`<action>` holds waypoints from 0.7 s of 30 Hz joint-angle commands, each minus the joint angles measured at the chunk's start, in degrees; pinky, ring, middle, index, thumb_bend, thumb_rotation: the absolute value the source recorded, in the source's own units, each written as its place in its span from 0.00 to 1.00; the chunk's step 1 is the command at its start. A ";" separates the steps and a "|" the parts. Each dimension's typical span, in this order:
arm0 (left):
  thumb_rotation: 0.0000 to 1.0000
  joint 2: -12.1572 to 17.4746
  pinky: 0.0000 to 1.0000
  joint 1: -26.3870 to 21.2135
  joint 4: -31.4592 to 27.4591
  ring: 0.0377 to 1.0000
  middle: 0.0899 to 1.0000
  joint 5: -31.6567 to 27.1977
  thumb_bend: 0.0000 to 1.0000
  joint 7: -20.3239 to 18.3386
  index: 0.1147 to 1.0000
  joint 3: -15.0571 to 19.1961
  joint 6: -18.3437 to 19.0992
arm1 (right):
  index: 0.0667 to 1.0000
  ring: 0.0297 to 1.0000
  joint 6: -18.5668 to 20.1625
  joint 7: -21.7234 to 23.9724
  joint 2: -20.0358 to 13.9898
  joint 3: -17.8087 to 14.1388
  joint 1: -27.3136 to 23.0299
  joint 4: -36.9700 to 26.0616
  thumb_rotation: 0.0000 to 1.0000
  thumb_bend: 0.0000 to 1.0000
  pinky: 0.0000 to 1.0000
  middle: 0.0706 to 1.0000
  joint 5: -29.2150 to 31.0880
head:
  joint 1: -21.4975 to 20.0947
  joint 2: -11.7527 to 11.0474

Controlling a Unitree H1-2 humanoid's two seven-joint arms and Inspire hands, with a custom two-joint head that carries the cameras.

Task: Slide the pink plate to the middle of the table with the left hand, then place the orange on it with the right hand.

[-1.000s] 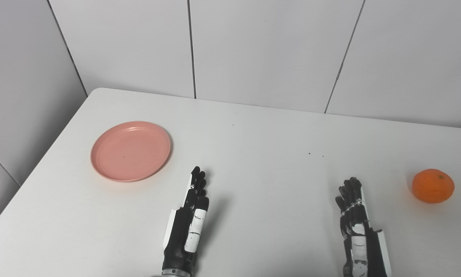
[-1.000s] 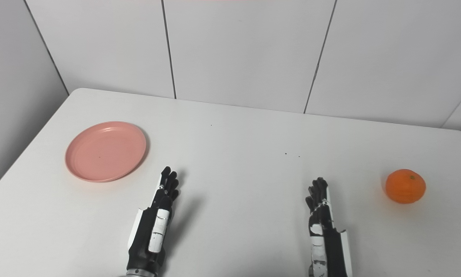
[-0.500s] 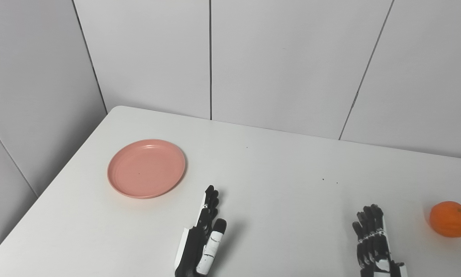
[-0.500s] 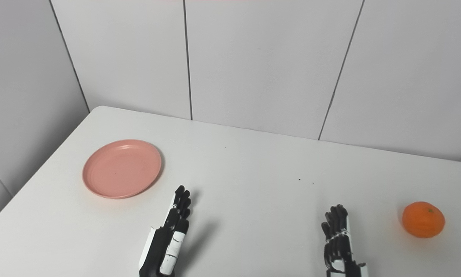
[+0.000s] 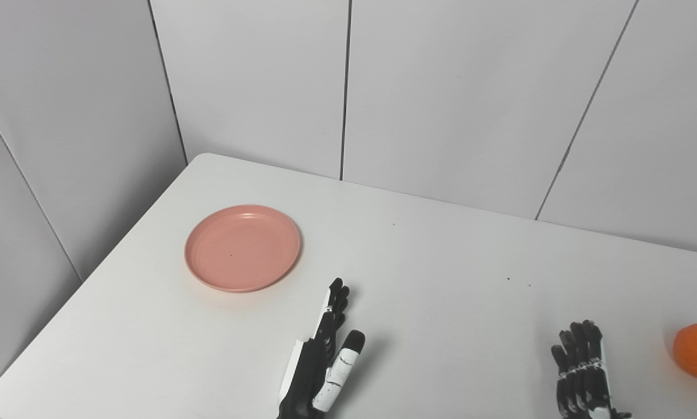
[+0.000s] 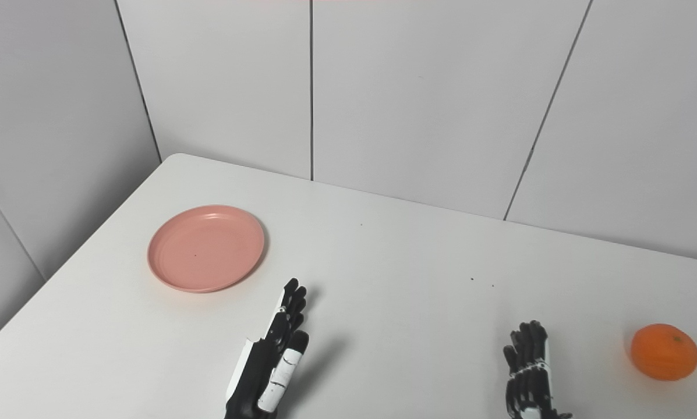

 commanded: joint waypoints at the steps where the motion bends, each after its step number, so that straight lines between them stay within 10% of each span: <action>1: 0.85 1.33 0.93 9.23 9.20 0.98 0.98 -2.33 0.72 0.08 0.98 1.04 0.67 | 1.00 1.00 -1.44 1.02 -4.54 -0.60 6.64 4.27 1.00 0.85 1.00 1.00 -0.30 | -0.33 0.11; 8: 0.77 4.20 0.80 8.31 4.66 0.89 0.91 -3.72 0.73 -1.53 0.89 1.34 -4.41 | 1.00 1.00 -1.22 0.22 -3.36 -0.20 6.39 4.34 1.00 0.87 1.00 1.00 -1.73 | -2.36 0.17; 14: 0.67 6.50 0.80 4.94 -6.95 0.83 0.83 -11.51 0.96 -6.87 0.81 2.68 4.86 | 1.00 1.00 -0.99 -0.55 -2.76 -0.02 6.04 4.95 1.00 0.87 1.00 1.00 -3.01 | -2.73 -0.02; 21: 0.71 8.87 0.79 -4.16 -17.60 0.81 0.82 -17.30 1.00 -11.71 0.81 8.02 19.92 | 1.00 1.00 -1.90 -0.61 -2.73 0.20 5.32 6.08 1.00 0.86 1.00 0.98 -2.90 | -2.77 -0.13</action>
